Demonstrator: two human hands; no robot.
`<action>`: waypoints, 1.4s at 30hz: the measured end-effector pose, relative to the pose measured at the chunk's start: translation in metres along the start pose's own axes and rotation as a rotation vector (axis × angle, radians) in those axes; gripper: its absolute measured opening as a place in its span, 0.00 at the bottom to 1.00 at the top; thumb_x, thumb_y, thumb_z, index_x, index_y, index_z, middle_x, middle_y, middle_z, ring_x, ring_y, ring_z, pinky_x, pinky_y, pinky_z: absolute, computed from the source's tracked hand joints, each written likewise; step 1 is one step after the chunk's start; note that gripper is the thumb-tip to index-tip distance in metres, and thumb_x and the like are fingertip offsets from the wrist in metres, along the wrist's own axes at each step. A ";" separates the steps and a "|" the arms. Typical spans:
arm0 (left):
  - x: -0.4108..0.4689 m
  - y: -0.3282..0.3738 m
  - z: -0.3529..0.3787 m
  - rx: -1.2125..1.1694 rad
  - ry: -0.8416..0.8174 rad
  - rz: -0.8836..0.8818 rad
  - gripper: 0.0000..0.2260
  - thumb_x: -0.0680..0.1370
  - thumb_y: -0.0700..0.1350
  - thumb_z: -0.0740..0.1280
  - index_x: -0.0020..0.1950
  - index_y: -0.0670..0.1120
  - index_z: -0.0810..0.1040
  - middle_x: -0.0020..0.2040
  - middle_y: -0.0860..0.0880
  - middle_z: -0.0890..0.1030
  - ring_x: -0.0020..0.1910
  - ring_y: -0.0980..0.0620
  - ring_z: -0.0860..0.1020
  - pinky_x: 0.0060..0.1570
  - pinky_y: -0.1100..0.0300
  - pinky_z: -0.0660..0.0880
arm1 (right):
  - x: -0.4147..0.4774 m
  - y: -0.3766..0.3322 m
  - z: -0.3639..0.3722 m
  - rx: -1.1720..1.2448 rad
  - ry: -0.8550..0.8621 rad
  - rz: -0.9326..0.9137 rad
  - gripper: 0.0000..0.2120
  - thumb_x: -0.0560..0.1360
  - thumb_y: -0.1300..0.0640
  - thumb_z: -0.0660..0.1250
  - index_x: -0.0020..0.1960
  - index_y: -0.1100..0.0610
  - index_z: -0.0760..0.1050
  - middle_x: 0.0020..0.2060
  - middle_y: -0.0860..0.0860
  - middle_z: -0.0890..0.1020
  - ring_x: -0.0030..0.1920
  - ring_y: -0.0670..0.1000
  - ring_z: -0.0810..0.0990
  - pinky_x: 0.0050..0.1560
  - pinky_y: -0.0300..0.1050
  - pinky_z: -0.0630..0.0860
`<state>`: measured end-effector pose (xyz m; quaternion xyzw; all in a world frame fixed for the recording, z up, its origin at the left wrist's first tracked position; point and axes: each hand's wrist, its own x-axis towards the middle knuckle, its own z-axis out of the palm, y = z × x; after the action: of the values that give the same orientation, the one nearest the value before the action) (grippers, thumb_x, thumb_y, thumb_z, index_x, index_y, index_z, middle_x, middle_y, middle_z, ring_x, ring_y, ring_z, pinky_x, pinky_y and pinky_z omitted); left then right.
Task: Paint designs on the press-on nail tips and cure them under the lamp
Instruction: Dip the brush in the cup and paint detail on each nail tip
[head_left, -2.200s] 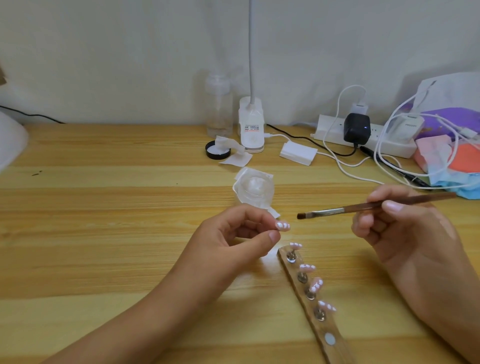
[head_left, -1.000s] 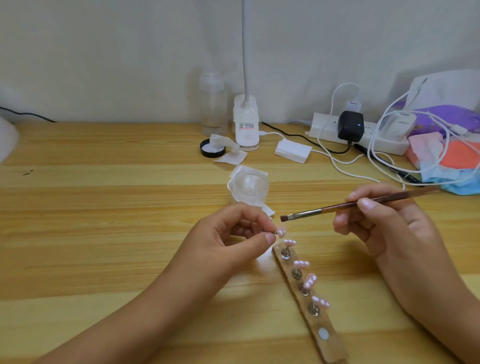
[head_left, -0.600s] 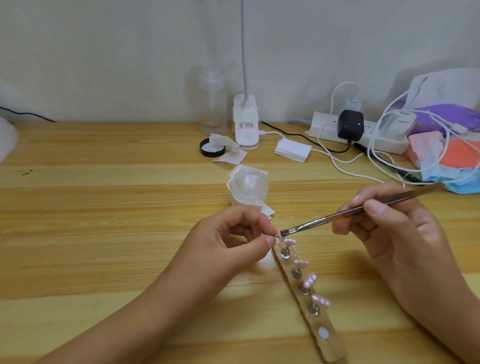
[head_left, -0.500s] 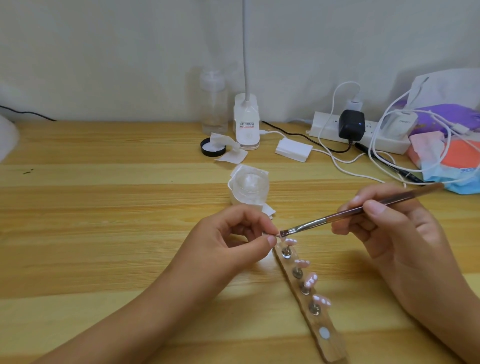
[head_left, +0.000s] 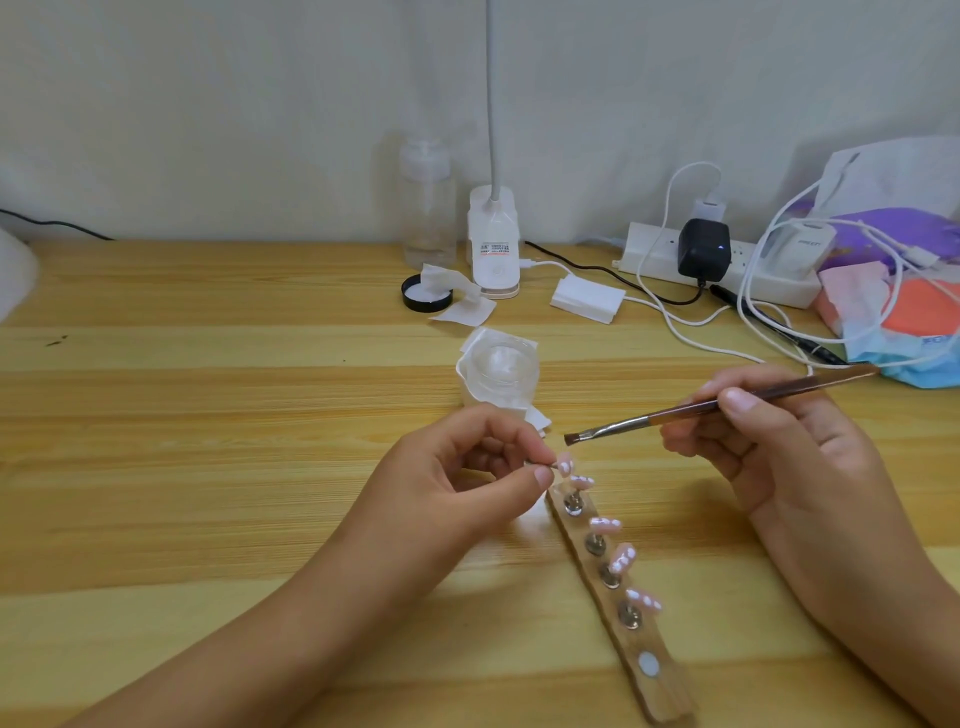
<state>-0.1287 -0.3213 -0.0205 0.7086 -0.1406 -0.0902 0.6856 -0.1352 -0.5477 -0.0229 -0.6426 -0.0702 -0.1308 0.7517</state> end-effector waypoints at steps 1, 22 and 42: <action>0.000 0.000 0.000 -0.002 0.001 -0.002 0.03 0.69 0.46 0.72 0.39 0.54 0.82 0.39 0.51 0.81 0.40 0.59 0.76 0.40 0.71 0.72 | 0.000 -0.001 0.000 0.025 0.000 -0.010 0.12 0.74 0.59 0.61 0.41 0.50 0.82 0.36 0.54 0.84 0.38 0.51 0.84 0.43 0.40 0.80; 0.000 -0.001 -0.001 -0.048 -0.007 -0.026 0.03 0.69 0.45 0.72 0.40 0.53 0.82 0.44 0.48 0.85 0.40 0.58 0.79 0.42 0.68 0.75 | -0.003 -0.003 0.000 -0.066 -0.021 -0.085 0.12 0.74 0.61 0.61 0.43 0.49 0.82 0.38 0.52 0.83 0.41 0.53 0.82 0.46 0.40 0.79; 0.001 -0.003 -0.001 -0.007 -0.001 -0.003 0.03 0.68 0.48 0.74 0.39 0.54 0.82 0.40 0.56 0.83 0.40 0.60 0.78 0.41 0.70 0.74 | -0.004 -0.006 0.004 0.091 -0.082 0.022 0.04 0.74 0.52 0.71 0.43 0.51 0.84 0.31 0.52 0.82 0.33 0.48 0.81 0.38 0.37 0.78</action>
<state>-0.1276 -0.3205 -0.0230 0.7064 -0.1397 -0.0918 0.6878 -0.1410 -0.5444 -0.0174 -0.6132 -0.0995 -0.0928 0.7781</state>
